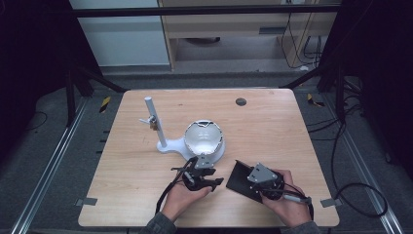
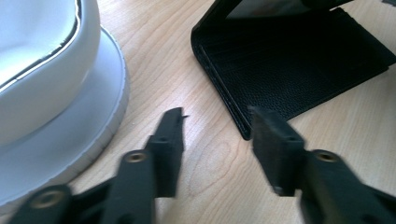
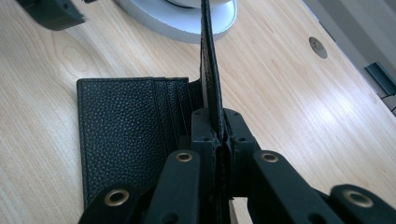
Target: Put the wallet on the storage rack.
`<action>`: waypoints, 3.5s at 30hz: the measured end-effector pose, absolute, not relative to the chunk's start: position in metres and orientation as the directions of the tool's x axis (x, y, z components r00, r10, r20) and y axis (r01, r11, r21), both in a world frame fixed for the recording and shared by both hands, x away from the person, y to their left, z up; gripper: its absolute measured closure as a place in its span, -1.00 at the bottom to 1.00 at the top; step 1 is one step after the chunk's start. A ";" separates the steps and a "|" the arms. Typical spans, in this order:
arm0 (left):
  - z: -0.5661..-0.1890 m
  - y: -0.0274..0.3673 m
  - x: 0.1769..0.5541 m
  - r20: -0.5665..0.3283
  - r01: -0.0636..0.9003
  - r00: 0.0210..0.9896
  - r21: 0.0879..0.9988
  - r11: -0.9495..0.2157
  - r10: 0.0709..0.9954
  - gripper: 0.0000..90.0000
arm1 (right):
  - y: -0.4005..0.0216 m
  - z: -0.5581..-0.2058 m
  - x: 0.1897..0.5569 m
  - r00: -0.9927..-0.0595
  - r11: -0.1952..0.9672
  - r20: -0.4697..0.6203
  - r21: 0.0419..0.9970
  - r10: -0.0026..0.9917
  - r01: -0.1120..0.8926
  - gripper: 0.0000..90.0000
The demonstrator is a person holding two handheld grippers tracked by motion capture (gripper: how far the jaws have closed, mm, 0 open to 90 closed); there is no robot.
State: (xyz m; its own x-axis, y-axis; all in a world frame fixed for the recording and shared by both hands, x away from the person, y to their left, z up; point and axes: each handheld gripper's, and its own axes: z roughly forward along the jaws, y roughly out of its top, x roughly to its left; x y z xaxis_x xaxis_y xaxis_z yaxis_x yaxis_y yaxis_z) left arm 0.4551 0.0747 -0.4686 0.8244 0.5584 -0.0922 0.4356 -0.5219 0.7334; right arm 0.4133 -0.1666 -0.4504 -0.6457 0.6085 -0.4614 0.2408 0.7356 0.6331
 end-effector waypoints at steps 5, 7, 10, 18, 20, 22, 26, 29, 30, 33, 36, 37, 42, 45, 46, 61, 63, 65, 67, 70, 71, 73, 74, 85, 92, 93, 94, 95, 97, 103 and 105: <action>-0.469 0.070 0.455 -0.082 0.417 0.843 0.725 -0.548 0.532 -0.30 | -0.169 -0.446 0.414 -0.646 0.722 -0.448 0.649 0.618 0.241 0.89; -0.470 0.068 0.455 -0.091 0.422 0.842 0.726 -0.544 0.532 -0.44 | -0.169 -0.445 0.414 -0.645 0.720 -0.446 0.651 0.620 0.241 0.89; -0.469 0.066 0.455 -0.098 0.416 0.851 0.725 -0.549 0.515 -0.58 | -0.170 -0.441 0.415 -0.649 0.710 -0.436 0.663 0.624 0.236 0.89; -0.460 0.064 0.461 -0.121 0.426 0.849 0.732 -0.531 0.514 -0.77 | -0.170 -0.421 0.416 -0.666 0.684 -0.410 0.699 0.623 0.209 0.89; -0.457 0.065 0.463 -0.126 0.430 0.846 0.736 -0.523 0.518 -0.77 | -0.171 -0.415 0.417 -0.667 0.675 -0.404 0.709 0.626 0.205 0.89; -0.456 0.066 0.464 -0.132 0.434 0.844 0.737 -0.518 0.519 -0.77 | -0.173 -0.411 0.418 -0.667 0.667 -0.397 0.716 0.630 0.205 0.89; -0.448 0.068 0.466 -0.124 0.427 0.844 0.743 -0.515 0.521 -0.77 | -0.176 -0.403 0.420 -0.672 0.653 -0.382 0.730 0.634 0.201 0.89; -0.442 0.069 0.466 -0.113 0.415 0.847 0.751 -0.514 0.519 -0.77 | -0.177 -0.399 0.421 -0.672 0.644 -0.377 0.739 0.637 0.196 0.89; -0.438 0.068 0.466 -0.101 0.405 0.850 0.753 -0.519 0.517 -0.77 | -0.177 -0.394 0.421 -0.671 0.633 -0.373 0.752 0.641 0.186 0.89; -0.431 0.069 0.469 -0.085 0.390 0.858 0.751 -0.534 0.507 -0.77 | -0.178 -0.389 0.419 -0.665 0.619 -0.373 0.766 0.647 0.173 0.89; -0.426 0.070 0.472 -0.098 0.396 0.858 0.752 -0.527 0.505 -0.77 | -0.179 -0.385 0.417 -0.663 0.607 -0.373 0.779 0.649 0.156 0.89; -0.425 0.071 0.473 -0.101 0.396 0.859 0.752 -0.527 0.502 -0.77 | -0.179 -0.383 0.417 -0.664 0.606 -0.374 0.781 0.648 0.151 0.89; -0.425 0.070 0.478 -0.120 0.405 0.858 0.756 -0.515 0.499 -0.73 | -0.179 -0.378 0.413 -0.666 0.598 -0.380 0.792 0.641 0.124 0.89; -0.426 0.069 0.479 -0.124 0.405 0.860 0.757 -0.513 0.495 -0.72 | -0.179 -0.376 0.412 -0.666 0.595 -0.381 0.795 0.641 0.117 0.89; -0.426 0.068 0.479 -0.130 0.406 0.861 0.758 -0.510 0.493 -0.72 | -0.179 -0.376 0.412 -0.667 0.595 -0.383 0.796 0.639 0.113 0.89; -0.415 0.063 0.488 -0.137 0.377 0.880 0.783 -0.495 0.455 -0.69 | -0.174 -0.358 0.400 -0.684 0.580 -0.406 0.814 0.606 0.030 0.89; -0.415 0.063 0.490 -0.139 0.377 0.881 0.783 -0.495 0.452 -0.68 | -0.173 -0.356 0.399 -0.687 0.579 -0.410 0.815 0.599 0.018 0.89; -0.413 0.062 0.492 -0.134 0.370 0.886 0.780 -0.504 0.443 -0.68 | -0.173 -0.355 0.398 -0.689 0.577 -0.410 0.816 0.597 0.014 0.89; -0.413 0.061 0.494 -0.143 0.368 0.891 0.784 -0.500 0.431 -0.67 | -0.172 -0.353 0.398 -0.690 0.576 -0.412 0.818 0.595 0.008 0.89; -0.415 0.060 0.498 -0.165 0.382 0.892 0.775 -0.504 0.421 -0.58 | -0.171 -0.351 0.397 -0.689 0.567 -0.414 0.824 0.595 -0.006 0.89; -0.415 0.060 0.499 -0.174 0.388 0.891 0.772 -0.503 0.420 -0.50 | -0.171 -0.350 0.397 -0.689 0.564 -0.414 0.826 0.595 -0.009 0.89; -0.414 0.061 0.500 -0.184 0.392 0.891 0.772 -0.501 0.414 -0.39 | -0.171 -0.350 0.397 -0.689 0.562 -0.414 0.827 0.595 -0.012 0.89; -0.414 0.062 0.501 -0.209 0.398 0.896 0.770 -0.498 0.392 -0.27 | -0.172 -0.349 0.396 -0.688 0.558 -0.414 0.829 0.596 -0.016 0.89; -0.403 0.069 0.495 -0.230 0.398 0.900 0.780 -0.483 0.369 0.53 | -0.174 -0.357 0.396 -0.698 0.563 -0.411 0.826 0.587 -0.013 0.89; -0.393 0.078 0.494 -0.203 0.390 0.895 0.787 -0.478 0.396 0.75 | -0.174 -0.366 0.396 -0.696 0.585 -0.425 0.811 0.579 -0.008 0.89; -0.393 0.078 0.494 -0.203 0.390 0.895 0.787 -0.478 0.396 0.75 | -0.174 -0.366 0.396 -0.696 0.585 -0.425 0.811 0.579 -0.008 0.89; -0.391 0.078 0.492 -0.192 0.384 0.896 0.790 -0.479 0.402 0.76 | -0.174 -0.368 0.396 -0.697 0.581 -0.422 0.814 0.579 -0.010 0.88; -0.391 0.078 0.492 -0.192 0.384 0.896 0.790 -0.479 0.402 0.76 | -0.174 -0.368 0.396 -0.697 0.581 -0.422 0.814 0.579 -0.010 0.88; -0.389 0.078 0.490 -0.183 0.383 0.893 0.790 -0.479 0.412 0.76 | -0.175 -0.370 0.395 -0.698 0.575 -0.416 0.818 0.582 -0.008 0.88; -0.380 0.079 0.487 -0.151 0.362 0.894 0.797 -0.483 0.421 0.77 | -0.174 -0.374 0.395 -0.707 0.579 -0.412 0.815 0.575 -0.004 0.81; -0.374 0.079 0.484 -0.129 0.349 0.893 0.803 -0.483 0.432 0.77 | -0.173 -0.377 0.394 -0.713 0.584 -0.412 0.812 0.568 -0.003 0.74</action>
State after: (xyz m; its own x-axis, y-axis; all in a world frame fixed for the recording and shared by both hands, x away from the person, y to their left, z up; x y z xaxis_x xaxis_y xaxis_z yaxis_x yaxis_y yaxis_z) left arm 0.4844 0.0789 -0.3743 0.8929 0.4316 -0.1288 0.3493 -0.4831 0.8029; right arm 0.3943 -0.1726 -0.3767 -0.7128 0.5679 -0.4116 -0.0035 0.5840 0.8118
